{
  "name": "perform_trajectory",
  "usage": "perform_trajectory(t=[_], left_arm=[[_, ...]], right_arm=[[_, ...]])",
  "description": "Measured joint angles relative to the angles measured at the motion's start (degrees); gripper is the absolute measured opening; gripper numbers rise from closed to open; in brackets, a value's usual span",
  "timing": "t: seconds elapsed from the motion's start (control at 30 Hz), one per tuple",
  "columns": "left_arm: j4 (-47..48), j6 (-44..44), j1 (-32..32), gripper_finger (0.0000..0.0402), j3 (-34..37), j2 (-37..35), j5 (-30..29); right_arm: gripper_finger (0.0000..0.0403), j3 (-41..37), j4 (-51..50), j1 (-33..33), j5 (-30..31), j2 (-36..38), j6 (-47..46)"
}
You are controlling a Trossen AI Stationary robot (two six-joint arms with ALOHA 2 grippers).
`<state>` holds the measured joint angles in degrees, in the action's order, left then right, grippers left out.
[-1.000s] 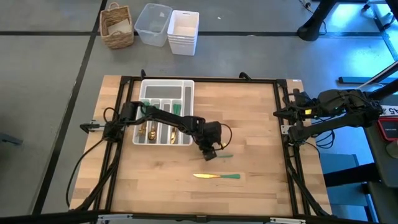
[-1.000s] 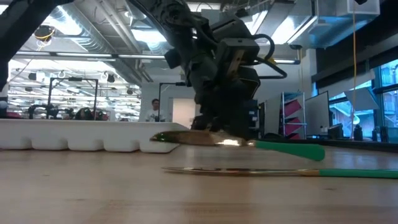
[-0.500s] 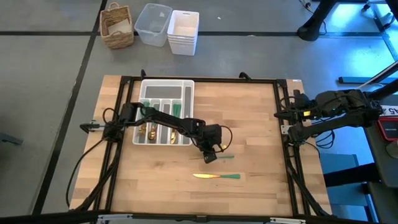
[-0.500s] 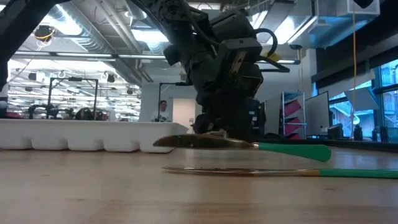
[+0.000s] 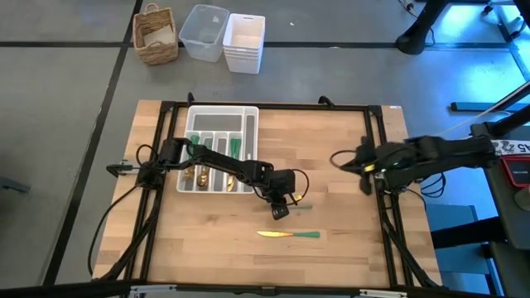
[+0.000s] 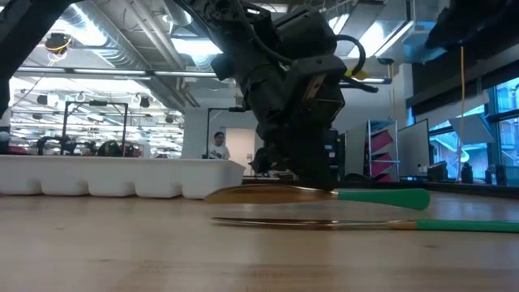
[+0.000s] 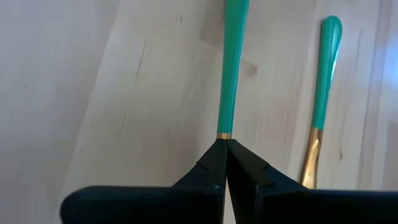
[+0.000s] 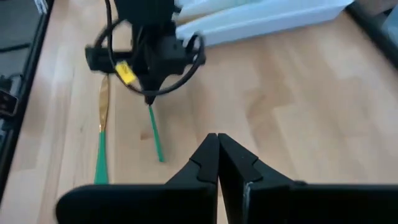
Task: Sort silverware
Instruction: Put the green knife into the white silverware tray
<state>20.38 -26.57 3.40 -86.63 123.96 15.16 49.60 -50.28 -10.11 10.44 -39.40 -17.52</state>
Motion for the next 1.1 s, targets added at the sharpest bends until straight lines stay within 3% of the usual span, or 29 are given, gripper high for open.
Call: perform_trajectory(t=[0.17, 0.47, 0.6, 0.83, 1.1], left_arm=[[0.0, 1.2, 0.0, 0.0001, 0.0, 0.0, -1.0], [-0.1, 2.0, 0.0, 0.0003, -0.1, 0.0, -2.4], [0.0, 2.0, 0.0, 0.0003, -0.1, 0.0, -2.5], [0.1, 2.0, -0.1, 0.0003, -0.1, -0.1, -2.6], [0.1, 1.5, -0.1, 0.0003, 0.0, -0.1, -2.6]], right_arm=[[0.0005, -4.7, 8.2, 0.0, -3.7, -4.4, 0.2], [0.0010, -6.0, 12.0, 0.0, -9.0, -17.1, 6.7], [0.0045, -6.0, 13.7, 0.0, -13.5, -23.5, 7.5], [0.0118, -6.0, 17.1, 0.0, -15.0, -33.6, 8.9], [0.0135, -6.0, 21.4, 0.0, -17.6, -43.0, 11.8]])
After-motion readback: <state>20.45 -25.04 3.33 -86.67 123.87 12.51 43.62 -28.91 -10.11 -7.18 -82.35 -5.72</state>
